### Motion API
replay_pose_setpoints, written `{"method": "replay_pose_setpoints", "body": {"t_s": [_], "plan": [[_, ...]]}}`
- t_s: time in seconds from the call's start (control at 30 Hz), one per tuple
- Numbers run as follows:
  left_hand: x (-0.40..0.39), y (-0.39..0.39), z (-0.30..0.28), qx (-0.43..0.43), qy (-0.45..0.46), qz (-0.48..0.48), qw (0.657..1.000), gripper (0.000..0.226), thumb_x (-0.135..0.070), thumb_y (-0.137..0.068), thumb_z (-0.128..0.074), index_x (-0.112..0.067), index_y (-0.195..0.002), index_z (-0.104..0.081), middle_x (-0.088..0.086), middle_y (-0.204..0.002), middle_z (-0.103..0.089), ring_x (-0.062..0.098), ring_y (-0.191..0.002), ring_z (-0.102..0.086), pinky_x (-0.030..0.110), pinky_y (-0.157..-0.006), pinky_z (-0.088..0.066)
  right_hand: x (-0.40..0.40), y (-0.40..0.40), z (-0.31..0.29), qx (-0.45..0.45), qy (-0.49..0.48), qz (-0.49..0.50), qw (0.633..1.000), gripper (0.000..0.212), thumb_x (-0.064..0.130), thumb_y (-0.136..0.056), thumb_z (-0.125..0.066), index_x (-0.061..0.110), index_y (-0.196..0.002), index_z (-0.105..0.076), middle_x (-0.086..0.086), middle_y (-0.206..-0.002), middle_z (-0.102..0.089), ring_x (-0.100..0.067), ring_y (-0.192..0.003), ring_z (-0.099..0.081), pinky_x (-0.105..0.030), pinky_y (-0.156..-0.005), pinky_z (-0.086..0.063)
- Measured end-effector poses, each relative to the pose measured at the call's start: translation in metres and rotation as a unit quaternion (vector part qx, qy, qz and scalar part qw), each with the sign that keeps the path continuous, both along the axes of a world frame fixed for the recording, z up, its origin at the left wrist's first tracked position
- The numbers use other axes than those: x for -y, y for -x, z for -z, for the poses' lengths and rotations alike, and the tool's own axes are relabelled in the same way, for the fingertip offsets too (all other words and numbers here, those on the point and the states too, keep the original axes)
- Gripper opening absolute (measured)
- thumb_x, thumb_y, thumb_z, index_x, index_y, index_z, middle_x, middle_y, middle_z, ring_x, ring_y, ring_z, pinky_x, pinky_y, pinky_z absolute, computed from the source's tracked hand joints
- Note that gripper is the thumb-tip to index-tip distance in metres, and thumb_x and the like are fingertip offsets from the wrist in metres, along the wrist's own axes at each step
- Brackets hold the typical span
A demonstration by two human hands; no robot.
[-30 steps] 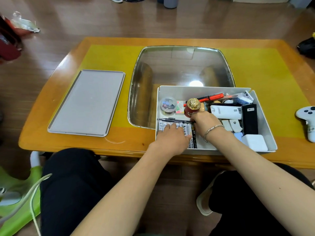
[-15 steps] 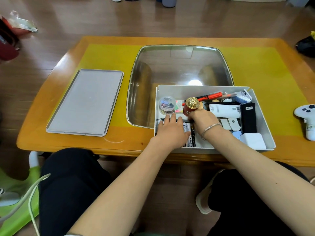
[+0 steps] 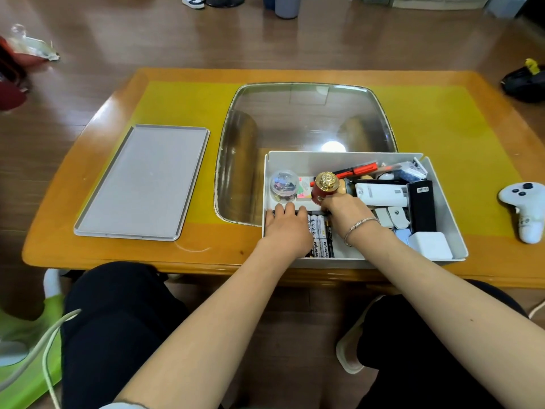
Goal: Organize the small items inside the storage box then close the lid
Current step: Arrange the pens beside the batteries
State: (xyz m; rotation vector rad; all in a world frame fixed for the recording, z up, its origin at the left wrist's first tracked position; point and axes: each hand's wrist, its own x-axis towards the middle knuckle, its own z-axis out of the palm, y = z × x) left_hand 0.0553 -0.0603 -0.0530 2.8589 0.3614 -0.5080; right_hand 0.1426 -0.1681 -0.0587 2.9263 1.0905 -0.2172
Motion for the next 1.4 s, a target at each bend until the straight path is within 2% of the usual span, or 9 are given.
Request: {"method": "replay_pose_setpoints", "body": {"t_s": [0.1,0.33,0.53,0.67,0.77,0.87,1.07,1.23,1.4], "plan": [[-0.001,0.001,0.000,0.003,0.007,0.007,1.000,0.059,-0.029,-0.096,-0.044,-0.021,-0.149,-0.020,0.014,-0.153,-0.020,0.035,-0.143,-0.009,0.049,-0.116,-0.011,-0.001,-0.001,0.002,0.005,0.012,-0.003,1.000,0.034,-0.002,-0.089,-0.049,0.015,-0.116,-0.059,-0.016,-0.114,-0.061,-0.030,-0.118,-0.050,-0.036,-0.083,-0.050],[-0.002,0.000,0.001,-0.024,0.002,0.016,1.000,0.064,-0.028,-0.096,-0.043,-0.022,-0.152,-0.012,0.015,-0.157,-0.010,0.036,-0.145,0.001,0.050,-0.117,-0.008,0.000,0.000,0.000,0.001,0.018,-0.006,1.000,0.031,-0.001,-0.090,-0.049,0.013,-0.116,-0.059,-0.014,-0.115,-0.061,-0.030,-0.121,-0.047,-0.036,-0.083,-0.049],[-0.002,0.000,0.001,-0.013,0.009,0.024,1.000,0.061,-0.029,-0.096,-0.043,-0.022,-0.151,-0.016,0.014,-0.157,-0.011,0.035,-0.145,-0.002,0.051,-0.116,-0.011,0.013,0.004,-0.016,-0.007,-0.043,0.000,0.999,0.028,0.008,-0.091,-0.052,0.014,-0.117,-0.059,-0.012,-0.115,-0.061,-0.032,-0.105,-0.058,-0.035,-0.084,-0.046],[-0.005,0.001,0.000,0.007,0.003,0.037,0.999,0.055,-0.034,-0.098,-0.042,-0.018,-0.148,-0.025,0.013,-0.155,-0.020,0.033,-0.144,-0.011,0.052,-0.114,-0.019,0.037,-0.004,-0.046,0.026,-0.119,0.036,0.992,0.019,0.017,-0.089,-0.056,0.015,-0.105,-0.066,-0.011,-0.105,-0.065,-0.033,-0.100,-0.059,-0.039,-0.080,-0.049],[-0.001,0.000,-0.005,0.070,0.005,0.053,0.996,0.046,-0.032,-0.098,-0.042,-0.014,-0.140,-0.038,0.012,-0.148,-0.033,0.032,-0.136,-0.029,0.050,-0.105,-0.032,0.056,-0.020,-0.064,0.064,-0.130,0.091,0.985,0.017,0.017,-0.087,-0.056,0.016,-0.100,-0.067,-0.010,-0.103,-0.066,-0.033,-0.098,-0.059,-0.039,-0.078,-0.050],[0.009,-0.012,-0.012,0.206,0.022,0.065,0.976,0.035,-0.023,-0.095,-0.048,-0.013,-0.128,-0.051,0.008,-0.128,-0.052,0.027,-0.116,-0.045,0.041,-0.092,-0.041,0.064,-0.039,-0.067,0.057,-0.095,0.119,0.987,0.025,0.009,-0.086,-0.052,0.015,-0.103,-0.069,-0.012,-0.105,-0.067,-0.034,-0.100,-0.059,-0.041,-0.083,-0.050],[0.020,-0.060,-0.022,0.305,-0.014,0.086,0.948,0.023,-0.011,-0.091,-0.051,-0.013,-0.113,-0.057,0.005,-0.112,-0.056,0.025,-0.102,-0.043,0.030,-0.071,-0.021,0.071,-0.051,-0.055,0.097,-0.037,0.124,0.987,0.027,0.022,-0.087,-0.049,0.026,-0.105,-0.069,-0.007,-0.103,-0.067,-0.030,-0.107,-0.050,-0.038,-0.092,-0.033],[0.024,-0.090,-0.022,0.277,-0.053,0.115,0.952,0.021,-0.018,-0.090,-0.054,-0.013,-0.109,-0.061,0.008,-0.111,-0.052,0.029,-0.106,-0.040,0.032,-0.073,-0.022,0.073,-0.044,-0.047,0.091,0.004,0.115,0.989,0.036,0.051,-0.084,-0.050,0.032,-0.111,-0.063,0.002,-0.114,-0.064,-0.027,-0.116,-0.042,-0.044,-0.098,-0.025],[0.032,-0.103,-0.021,0.257,-0.076,0.153,0.951,0.028,-0.019,-0.091,-0.051,-0.015,-0.115,-0.063,0.008,-0.110,-0.051,0.030,-0.108,-0.041,0.032,-0.072,-0.018,0.072,-0.044,-0.049,0.085,0.002,0.117,0.990,0.039,0.046,-0.081,-0.049,0.028,-0.115,-0.060,0.001,-0.116,-0.062,-0.027,-0.115,-0.041,-0.044,-0.098,-0.025]]}}
